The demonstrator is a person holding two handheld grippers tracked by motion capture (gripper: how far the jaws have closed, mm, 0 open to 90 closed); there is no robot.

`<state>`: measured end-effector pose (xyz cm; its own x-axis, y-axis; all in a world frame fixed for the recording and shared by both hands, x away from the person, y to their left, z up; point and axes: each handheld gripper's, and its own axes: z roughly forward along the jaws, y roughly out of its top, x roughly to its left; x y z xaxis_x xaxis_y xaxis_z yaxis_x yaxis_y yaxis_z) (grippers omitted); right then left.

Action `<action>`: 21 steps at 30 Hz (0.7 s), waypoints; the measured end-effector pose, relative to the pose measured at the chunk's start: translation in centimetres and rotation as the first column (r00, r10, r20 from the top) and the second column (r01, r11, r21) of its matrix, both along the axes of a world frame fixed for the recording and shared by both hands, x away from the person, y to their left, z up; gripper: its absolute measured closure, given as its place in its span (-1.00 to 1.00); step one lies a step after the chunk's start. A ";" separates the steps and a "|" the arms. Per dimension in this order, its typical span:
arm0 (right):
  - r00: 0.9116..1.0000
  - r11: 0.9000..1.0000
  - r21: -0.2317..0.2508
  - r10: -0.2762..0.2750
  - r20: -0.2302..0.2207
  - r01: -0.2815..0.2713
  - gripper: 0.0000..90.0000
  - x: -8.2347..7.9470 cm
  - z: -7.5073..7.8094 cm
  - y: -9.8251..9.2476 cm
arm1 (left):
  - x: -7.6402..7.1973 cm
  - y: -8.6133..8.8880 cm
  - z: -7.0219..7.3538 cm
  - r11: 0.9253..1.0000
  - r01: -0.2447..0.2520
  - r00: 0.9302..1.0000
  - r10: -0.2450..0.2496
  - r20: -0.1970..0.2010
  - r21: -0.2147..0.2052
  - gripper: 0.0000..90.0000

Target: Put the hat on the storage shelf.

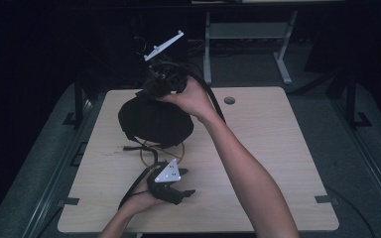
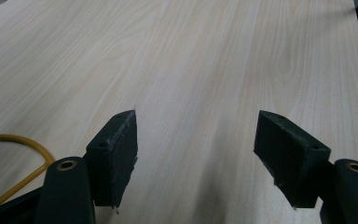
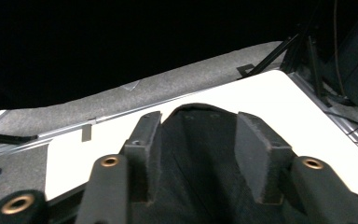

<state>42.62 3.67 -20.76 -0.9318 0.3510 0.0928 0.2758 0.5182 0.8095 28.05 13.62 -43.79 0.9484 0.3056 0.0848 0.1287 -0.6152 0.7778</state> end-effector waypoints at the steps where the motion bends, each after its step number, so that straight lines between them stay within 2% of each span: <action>1: 1.000 1.000 0.000 -0.004 0.000 0.004 0.07 0.0 -0.2 -0.5 | 0.0 0.0 0.0 1.000 -0.003 1.000 0.003 -0.001 -0.002 -0.34; 6: 1.000 1.000 0.008 -0.007 -0.011 0.007 0.03 0.2 -0.8 -1.5 | -0.1 0.1 0.1 1.000 -0.009 1.000 0.009 -0.006 -0.010 -0.34; 7: 0.999 1.000 0.014 -0.023 -0.027 0.024 0.00 0.3 -1.1 -2.0 | -0.2 0.2 0.1 1.000 -0.007 1.000 0.007 0.002 -0.009 -0.34; 10: 0.999 0.999 0.035 -0.037 -0.036 0.038 -0.02 0.6 -1.5 -2.8 | -0.2 0.3 0.1 1.000 -0.007 1.000 0.007 0.002 -0.010 -0.34; 18: 0.997 0.998 0.037 -0.041 -0.068 0.044 -0.13 1.0 -1.5 -4.4 | -0.1 0.2 0.0 1.000 -0.011 1.000 0.011 -0.003 -0.008 -0.36; 21: 0.996 0.998 0.035 -0.054 -0.070 0.056 -0.18 0.9 -1.4 -5.5 | -0.1 0.3 0.1 1.000 -0.011 1.000 0.011 0.009 -0.011 -0.36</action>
